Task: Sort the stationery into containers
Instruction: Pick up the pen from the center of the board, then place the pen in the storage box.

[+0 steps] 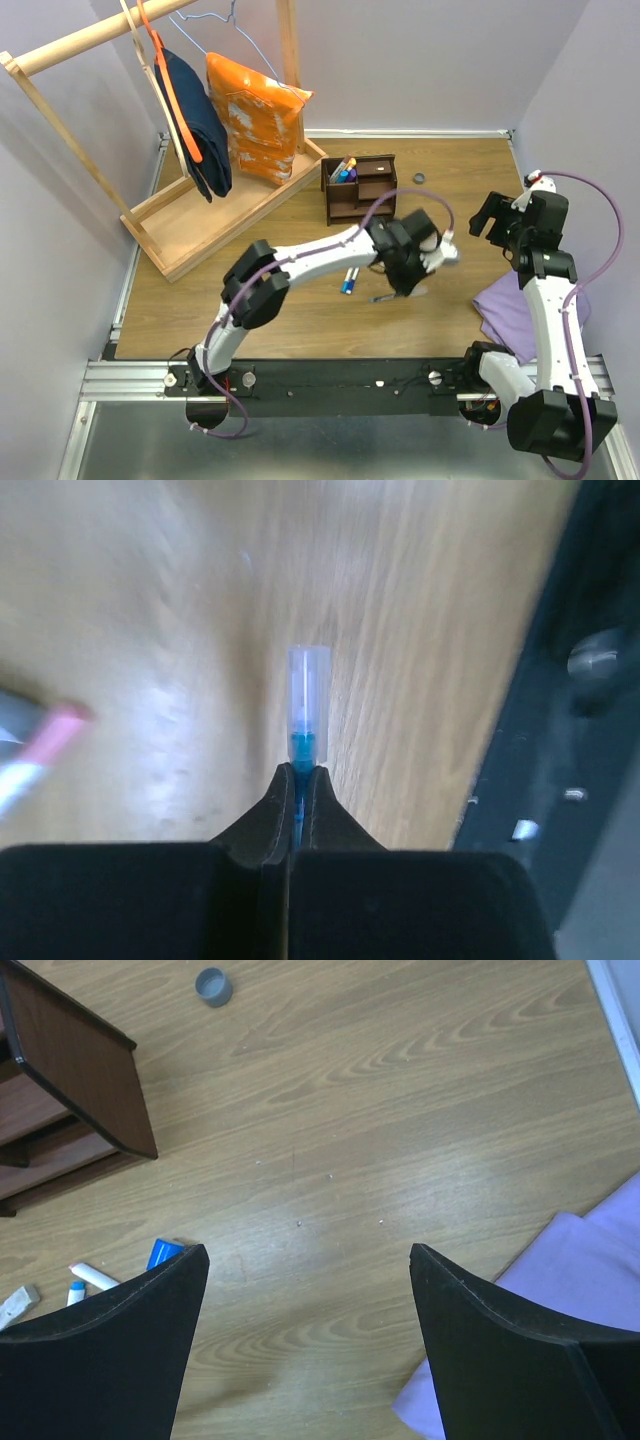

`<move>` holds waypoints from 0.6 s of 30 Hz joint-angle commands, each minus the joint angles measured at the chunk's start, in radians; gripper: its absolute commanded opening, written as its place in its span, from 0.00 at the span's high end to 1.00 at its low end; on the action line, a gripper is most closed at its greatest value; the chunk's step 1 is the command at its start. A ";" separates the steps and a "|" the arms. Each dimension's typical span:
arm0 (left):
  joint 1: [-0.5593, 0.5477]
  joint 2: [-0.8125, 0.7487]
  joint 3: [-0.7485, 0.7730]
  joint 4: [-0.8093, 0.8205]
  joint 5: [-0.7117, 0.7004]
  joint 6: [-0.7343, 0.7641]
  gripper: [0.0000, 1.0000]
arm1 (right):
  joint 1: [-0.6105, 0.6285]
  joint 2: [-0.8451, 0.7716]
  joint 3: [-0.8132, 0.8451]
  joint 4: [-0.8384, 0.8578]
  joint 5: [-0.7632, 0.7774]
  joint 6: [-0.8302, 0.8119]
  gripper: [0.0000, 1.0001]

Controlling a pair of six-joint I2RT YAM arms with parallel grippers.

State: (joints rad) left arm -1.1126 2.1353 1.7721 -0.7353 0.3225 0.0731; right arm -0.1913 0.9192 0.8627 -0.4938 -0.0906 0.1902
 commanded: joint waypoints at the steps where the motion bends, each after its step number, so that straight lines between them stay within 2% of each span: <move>1: 0.109 -0.213 0.176 0.055 0.226 0.074 1.00 | -0.005 0.029 -0.019 0.027 -0.049 -0.005 0.11; 4: 0.198 -0.290 0.119 0.304 0.320 0.030 1.00 | -0.005 0.036 -0.034 0.038 -0.151 -0.005 0.09; 5: 0.265 -0.305 0.055 0.461 0.338 0.007 1.00 | -0.005 0.040 -0.040 0.041 -0.217 0.005 0.09; 7: 0.328 -0.327 0.001 0.613 0.375 -0.035 1.00 | -0.005 0.046 -0.056 0.061 -0.283 0.032 0.09; 8: 0.396 -0.321 0.000 0.690 0.377 -0.057 1.00 | -0.005 0.052 -0.059 0.070 -0.329 0.047 0.09; 11: 0.476 -0.276 0.012 0.776 0.420 -0.104 1.00 | -0.005 0.066 -0.070 0.098 -0.392 0.077 0.09; 15: 0.589 -0.239 -0.059 1.016 0.490 -0.157 1.00 | -0.005 0.107 -0.054 0.103 -0.371 0.071 0.09; 18: 0.625 -0.194 -0.048 1.102 0.494 -0.208 1.00 | -0.005 0.127 -0.030 0.100 -0.359 0.055 0.09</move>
State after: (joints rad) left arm -0.5312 1.8713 1.7370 0.1272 0.7273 -0.0441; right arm -0.1913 1.0176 0.8028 -0.4225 -0.4152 0.2462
